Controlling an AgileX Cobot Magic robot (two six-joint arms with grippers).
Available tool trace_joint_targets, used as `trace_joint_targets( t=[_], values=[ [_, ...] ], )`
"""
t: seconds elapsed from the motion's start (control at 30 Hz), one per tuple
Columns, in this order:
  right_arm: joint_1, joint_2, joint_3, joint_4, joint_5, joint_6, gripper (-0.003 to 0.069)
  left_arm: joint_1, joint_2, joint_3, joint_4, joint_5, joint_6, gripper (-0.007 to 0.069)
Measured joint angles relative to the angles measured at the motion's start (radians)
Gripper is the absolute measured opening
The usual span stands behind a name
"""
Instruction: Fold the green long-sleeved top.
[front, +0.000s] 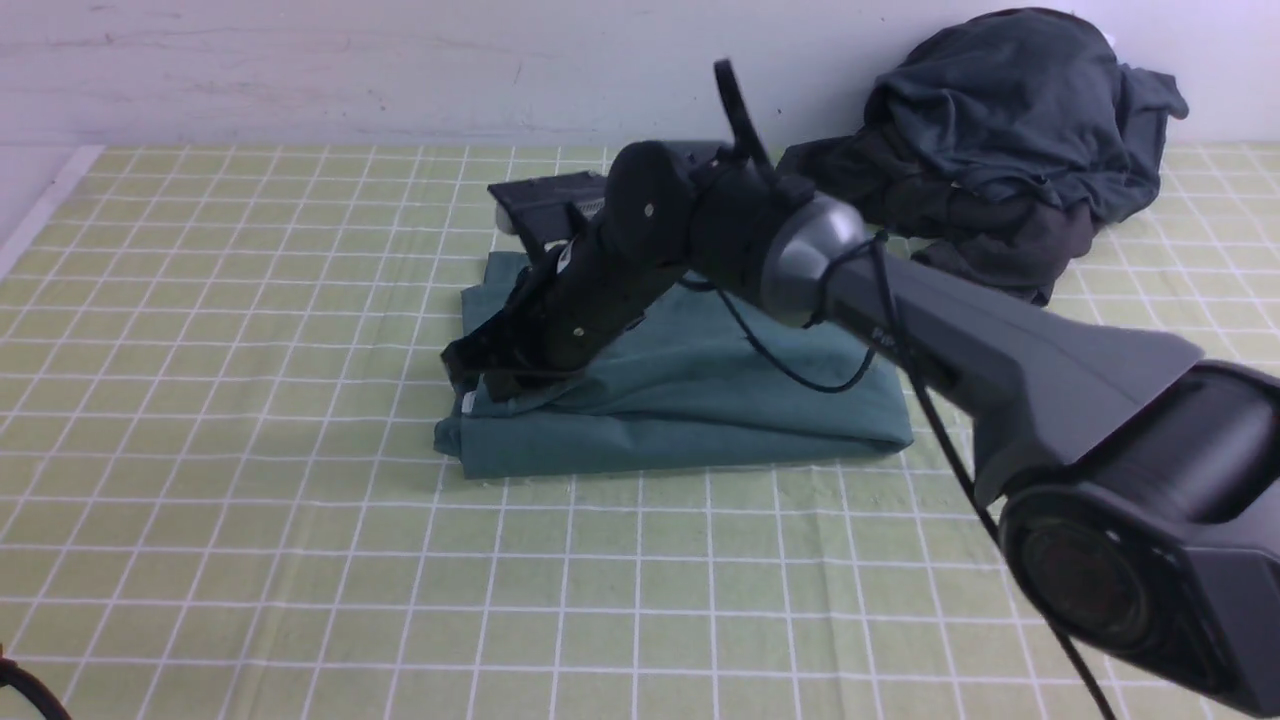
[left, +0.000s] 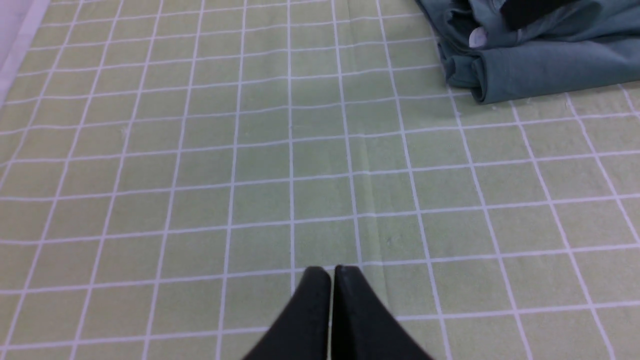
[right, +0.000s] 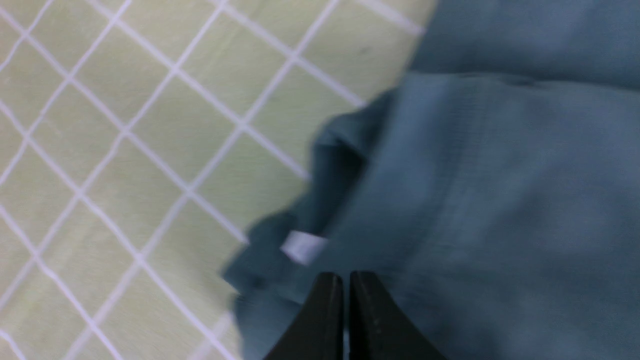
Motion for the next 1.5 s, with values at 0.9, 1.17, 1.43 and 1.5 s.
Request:
trace_joint_targets(
  t=[0.9, 1.17, 1.43, 1.5],
  values=[
    [0.003, -0.885, 0.477, -0.103, 0.267, -0.189, -0.0014, 0.0, 0.0, 0.0, 0.002, 0.003, 0.0, -0.0003],
    [0.003, -1.318, 1.262, -0.074, -0.102, -0.33, -0.0014, 0.0, 0.0, 0.0, 0.002, 0.003, 0.0, -0.0003],
    [0.003, -1.548, 1.684, -0.058, -0.36, -0.343, -0.0014, 0.0, 0.0, 0.0, 0.002, 0.004, 0.0, -0.0003],
    [0.003, -1.587, 1.737, -0.094, -0.377, -0.343, -0.0014, 0.0, 0.0, 0.0, 0.002, 0.004, 0.0, -0.0003]
  ],
)
